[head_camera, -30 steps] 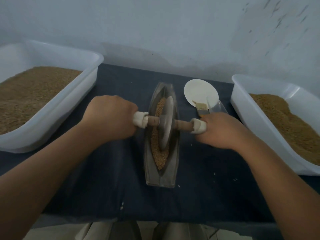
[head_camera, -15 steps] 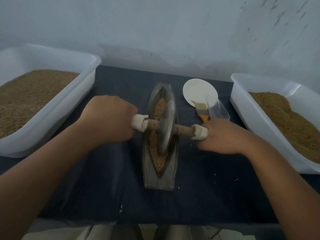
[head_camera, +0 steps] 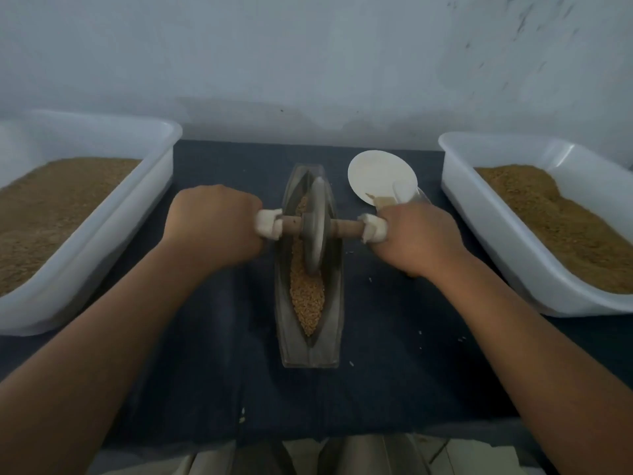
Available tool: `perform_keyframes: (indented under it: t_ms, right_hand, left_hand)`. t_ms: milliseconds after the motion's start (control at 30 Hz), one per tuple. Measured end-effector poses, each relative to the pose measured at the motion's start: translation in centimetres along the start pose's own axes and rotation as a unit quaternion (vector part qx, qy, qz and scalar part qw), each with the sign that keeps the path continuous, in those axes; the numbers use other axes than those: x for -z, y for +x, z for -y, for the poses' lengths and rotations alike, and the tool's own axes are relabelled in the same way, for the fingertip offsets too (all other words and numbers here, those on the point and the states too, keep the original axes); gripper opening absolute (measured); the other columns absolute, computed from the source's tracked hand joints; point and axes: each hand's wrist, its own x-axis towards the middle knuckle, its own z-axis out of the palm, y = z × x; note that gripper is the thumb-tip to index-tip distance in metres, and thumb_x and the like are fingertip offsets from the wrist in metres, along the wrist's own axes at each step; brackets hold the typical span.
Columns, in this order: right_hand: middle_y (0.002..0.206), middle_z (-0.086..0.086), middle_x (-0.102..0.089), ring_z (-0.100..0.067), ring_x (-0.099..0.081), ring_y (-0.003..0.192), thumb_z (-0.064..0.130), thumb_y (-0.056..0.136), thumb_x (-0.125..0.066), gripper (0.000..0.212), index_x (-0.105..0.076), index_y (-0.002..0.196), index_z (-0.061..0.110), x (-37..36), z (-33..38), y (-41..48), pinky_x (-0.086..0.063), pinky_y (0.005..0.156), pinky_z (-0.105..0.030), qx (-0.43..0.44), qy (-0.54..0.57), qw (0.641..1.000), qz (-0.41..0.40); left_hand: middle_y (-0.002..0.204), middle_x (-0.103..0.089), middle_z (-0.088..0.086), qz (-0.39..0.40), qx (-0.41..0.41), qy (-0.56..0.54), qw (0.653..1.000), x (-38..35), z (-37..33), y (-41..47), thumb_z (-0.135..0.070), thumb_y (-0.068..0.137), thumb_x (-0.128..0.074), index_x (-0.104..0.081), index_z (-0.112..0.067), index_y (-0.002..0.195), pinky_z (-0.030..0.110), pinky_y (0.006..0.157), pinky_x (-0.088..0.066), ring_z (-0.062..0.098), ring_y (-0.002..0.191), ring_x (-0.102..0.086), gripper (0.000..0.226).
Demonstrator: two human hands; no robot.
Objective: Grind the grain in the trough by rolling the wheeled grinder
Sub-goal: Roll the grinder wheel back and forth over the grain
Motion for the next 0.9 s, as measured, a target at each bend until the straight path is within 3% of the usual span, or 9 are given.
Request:
perform_keyframes:
  t_ms: [133,200,267,333,433,567,733,800,900]
  right_hand:
    - [0.07,0.01,-0.064,-0.008,-0.062,0.071,0.071,0.06,-0.043,0.043,-0.063,0.074,0.036,2.0,-0.9,-2.7,-0.047,0.06,-0.035,0.002,0.118,0.971,0.208]
    - [0.066,0.01,-0.065,-0.007,-0.063,0.068,0.069,0.058,-0.051,0.037,-0.063,0.071,0.036,2.7,-0.9,-2.6,-0.052,0.064,-0.037,0.0,0.139,0.96,0.245]
    - [0.067,0.007,-0.063,-0.011,-0.061,0.067,0.063,0.067,-0.053,0.032,-0.06,0.069,0.031,2.6,-0.4,-1.9,-0.05,0.059,-0.037,0.007,0.089,0.977,0.194]
    - [0.068,0.007,-0.059,-0.014,-0.057,0.067,0.057,0.078,-0.054,0.027,-0.058,0.071,0.03,1.9,0.2,-0.7,-0.039,0.053,-0.03,0.008,0.019,0.997,0.069]
    - [0.066,0.006,-0.054,-0.019,-0.053,0.063,0.051,0.084,-0.062,0.027,-0.055,0.071,0.028,1.8,1.1,1.1,-0.03,0.052,-0.028,0.019,-0.034,0.999,-0.032]
    - [0.067,0.006,-0.057,-0.012,-0.051,0.062,0.047,0.082,-0.061,0.023,-0.058,0.07,0.028,3.1,0.9,1.3,-0.031,0.052,-0.028,0.056,-0.025,0.997,0.035]
    - [0.067,0.009,-0.066,-0.007,-0.063,0.064,0.067,0.057,-0.053,0.04,-0.066,0.073,0.032,4.2,-0.5,-1.5,-0.051,0.058,-0.035,0.045,0.104,0.958,0.263]
    - [0.067,0.007,-0.065,-0.008,-0.063,0.066,0.067,0.061,-0.048,0.04,-0.064,0.072,0.031,3.3,-0.5,-1.2,-0.048,0.057,-0.034,0.036,0.091,0.966,0.237]
    - [0.072,0.009,-0.06,-0.016,-0.06,0.075,0.066,0.084,-0.041,0.041,-0.062,0.078,0.031,0.8,0.2,0.7,-0.038,0.057,-0.031,-0.016,0.015,0.997,0.078]
  left_hand:
    - [0.052,-0.034,-0.013,-0.05,-0.062,0.043,0.996,0.7,-0.1,-1.7,-0.053,0.071,-0.066,-0.029,-0.033,0.059,0.021,0.051,-0.023,0.013,0.044,-0.033,0.044]
    - [0.052,-0.037,-0.012,-0.04,-0.066,0.048,0.996,0.6,0.0,-1.7,-0.056,0.073,-0.064,-0.033,-0.033,0.059,0.022,0.051,-0.024,0.016,0.046,-0.04,0.041]
    - [0.056,-0.043,-0.012,-0.018,-0.037,0.03,0.999,0.2,0.1,-1.3,-0.059,0.078,-0.063,-0.04,-0.032,0.061,0.024,0.051,-0.026,0.017,0.051,-0.047,0.039]
    - [0.062,-0.051,-0.011,0.011,0.008,-0.018,1.0,-0.4,0.2,-0.7,-0.06,0.083,-0.059,-0.048,-0.032,0.065,0.028,0.054,-0.035,0.017,0.058,-0.053,0.035]
    - [0.068,-0.057,-0.011,0.048,0.058,-0.09,0.993,-0.8,0.1,-0.3,-0.063,0.09,-0.05,-0.055,-0.031,0.069,0.032,0.061,-0.047,0.017,0.064,-0.058,0.038]
    - [0.067,-0.057,-0.012,0.069,0.048,-0.096,0.992,0.0,0.3,-1.7,-0.068,0.09,-0.043,-0.057,-0.031,0.068,0.03,0.056,-0.039,0.012,0.06,-0.053,0.044]
    - [0.051,-0.045,-0.014,0.014,-0.015,-0.018,1.0,0.7,0.6,-4.0,-0.07,0.076,-0.05,-0.046,-0.035,0.059,0.022,0.047,-0.027,0.006,0.045,-0.042,0.039]
    - [0.052,-0.043,-0.013,0.0,-0.018,0.011,1.0,0.5,0.3,-2.9,-0.066,0.079,-0.056,-0.045,-0.034,0.059,0.023,0.049,-0.027,0.009,0.046,-0.039,0.039]
    - [0.061,-0.043,-0.011,0.021,0.01,0.007,1.0,0.1,-0.1,1.0,-0.059,0.082,-0.055,-0.047,-0.03,0.063,0.029,0.056,-0.037,0.023,0.058,-0.052,0.036]
